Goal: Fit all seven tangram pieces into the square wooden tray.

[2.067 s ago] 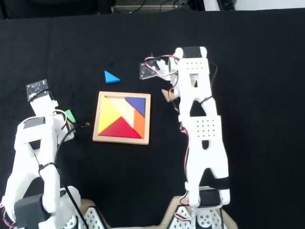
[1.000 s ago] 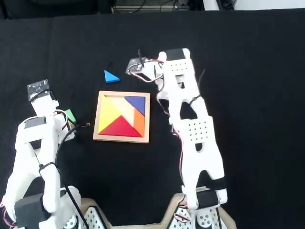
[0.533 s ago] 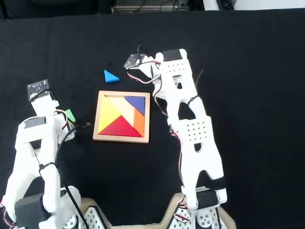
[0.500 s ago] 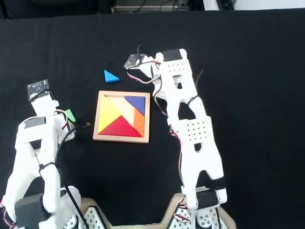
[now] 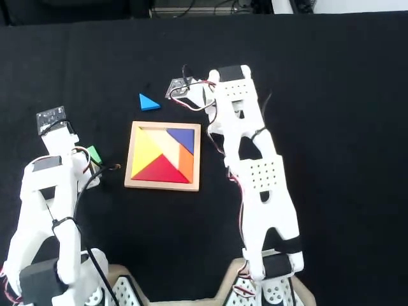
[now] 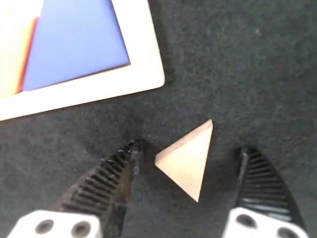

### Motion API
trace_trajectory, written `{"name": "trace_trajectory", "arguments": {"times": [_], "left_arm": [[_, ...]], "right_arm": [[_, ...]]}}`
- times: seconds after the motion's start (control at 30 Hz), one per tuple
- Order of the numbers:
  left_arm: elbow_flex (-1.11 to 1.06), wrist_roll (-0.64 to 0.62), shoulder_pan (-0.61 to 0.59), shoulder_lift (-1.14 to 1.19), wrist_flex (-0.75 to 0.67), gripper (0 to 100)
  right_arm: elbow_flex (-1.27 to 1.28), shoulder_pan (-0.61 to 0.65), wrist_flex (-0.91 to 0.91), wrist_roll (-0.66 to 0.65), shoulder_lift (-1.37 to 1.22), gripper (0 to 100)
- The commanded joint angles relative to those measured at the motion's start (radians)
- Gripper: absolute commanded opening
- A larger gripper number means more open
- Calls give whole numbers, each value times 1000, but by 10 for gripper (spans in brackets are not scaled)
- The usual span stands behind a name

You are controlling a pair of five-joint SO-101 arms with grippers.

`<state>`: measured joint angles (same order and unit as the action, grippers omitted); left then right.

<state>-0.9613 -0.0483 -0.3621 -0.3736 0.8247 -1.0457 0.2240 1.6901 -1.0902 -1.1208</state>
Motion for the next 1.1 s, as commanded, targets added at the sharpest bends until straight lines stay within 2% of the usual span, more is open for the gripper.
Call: {"name": "trace_trajectory", "arguments": {"times": [0.0,0.17,0.43,0.6,0.97,1.07], "left_arm": [[8,0,8,-18,-14,180],[8,0,8,-18,-14,180],[8,0,8,-18,-14,180],[8,0,8,-18,-14,180],[8,0,8,-18,-14,180],[8,0,8,-18,-14,180]], "right_arm": [[-8,6,6,-32,16,307],[1,-15,5,-84,16,307],[-4,-14,-17,-87,1,301],[-71,-17,-6,-89,-51,176],[-173,-18,28,-87,-110,168],[-176,-18,28,-87,-104,109]]}}
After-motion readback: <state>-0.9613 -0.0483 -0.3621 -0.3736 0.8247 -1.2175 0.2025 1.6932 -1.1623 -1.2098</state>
